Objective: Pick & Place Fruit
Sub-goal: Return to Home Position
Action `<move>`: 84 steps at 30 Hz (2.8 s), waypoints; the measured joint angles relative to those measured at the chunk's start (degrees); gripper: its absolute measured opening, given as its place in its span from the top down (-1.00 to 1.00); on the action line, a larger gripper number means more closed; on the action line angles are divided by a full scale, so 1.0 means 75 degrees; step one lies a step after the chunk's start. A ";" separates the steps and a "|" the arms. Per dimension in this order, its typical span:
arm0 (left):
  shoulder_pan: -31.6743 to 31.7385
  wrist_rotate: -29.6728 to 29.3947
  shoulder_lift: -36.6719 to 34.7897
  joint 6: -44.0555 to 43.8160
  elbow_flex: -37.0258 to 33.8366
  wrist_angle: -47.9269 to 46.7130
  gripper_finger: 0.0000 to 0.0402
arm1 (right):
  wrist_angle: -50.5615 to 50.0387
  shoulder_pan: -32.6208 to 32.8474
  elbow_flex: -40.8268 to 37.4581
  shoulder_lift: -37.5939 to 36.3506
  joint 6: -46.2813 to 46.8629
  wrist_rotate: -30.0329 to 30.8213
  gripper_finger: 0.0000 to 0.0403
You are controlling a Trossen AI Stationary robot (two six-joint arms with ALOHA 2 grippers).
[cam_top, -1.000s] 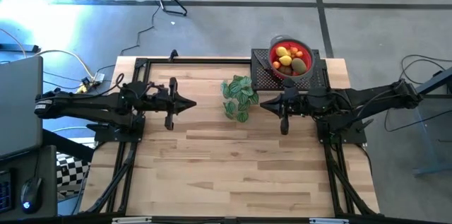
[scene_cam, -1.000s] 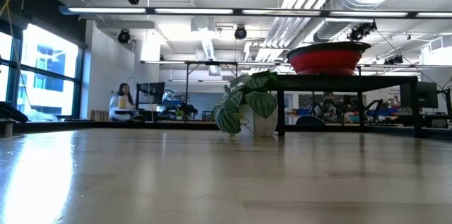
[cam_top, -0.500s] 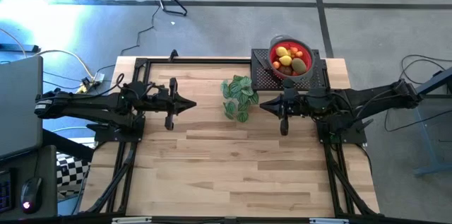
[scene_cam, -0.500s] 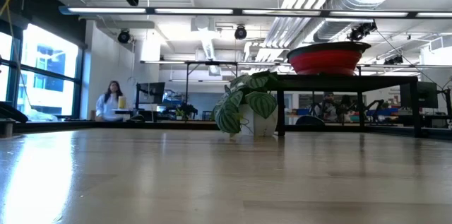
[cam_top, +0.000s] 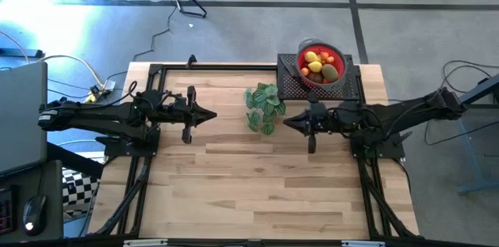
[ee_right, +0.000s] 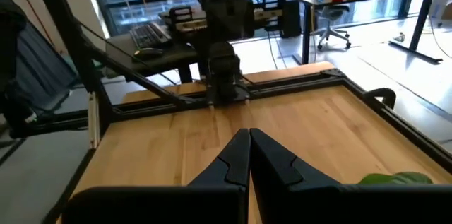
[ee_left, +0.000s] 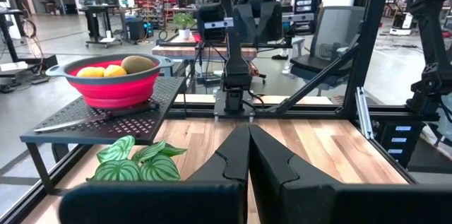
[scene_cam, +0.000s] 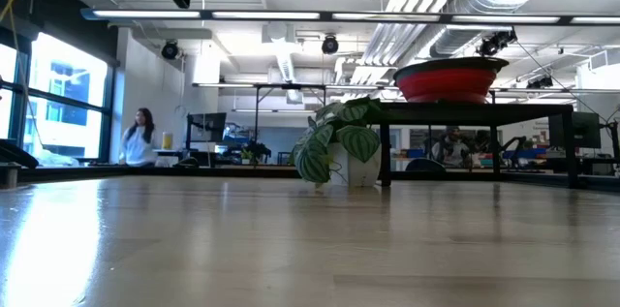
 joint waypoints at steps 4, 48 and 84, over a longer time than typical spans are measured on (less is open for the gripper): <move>0.0000 0.0003 0.0000 -0.0001 0.0000 0.0000 1.00 | 0.0020 0.0000 -0.0078 -0.0209 -0.0003 0.0010 0.99; 0.0000 -0.0551 -0.3370 0.0675 -0.2110 -0.0433 1.00 | 0.0907 0.0000 -0.2430 -0.3395 -0.0203 0.0233 0.99; 0.0000 -0.0997 -0.5511 0.0798 -0.2130 -0.2570 1.00 | -0.2111 0.0000 -0.2430 -0.6661 -0.0588 0.0679 0.99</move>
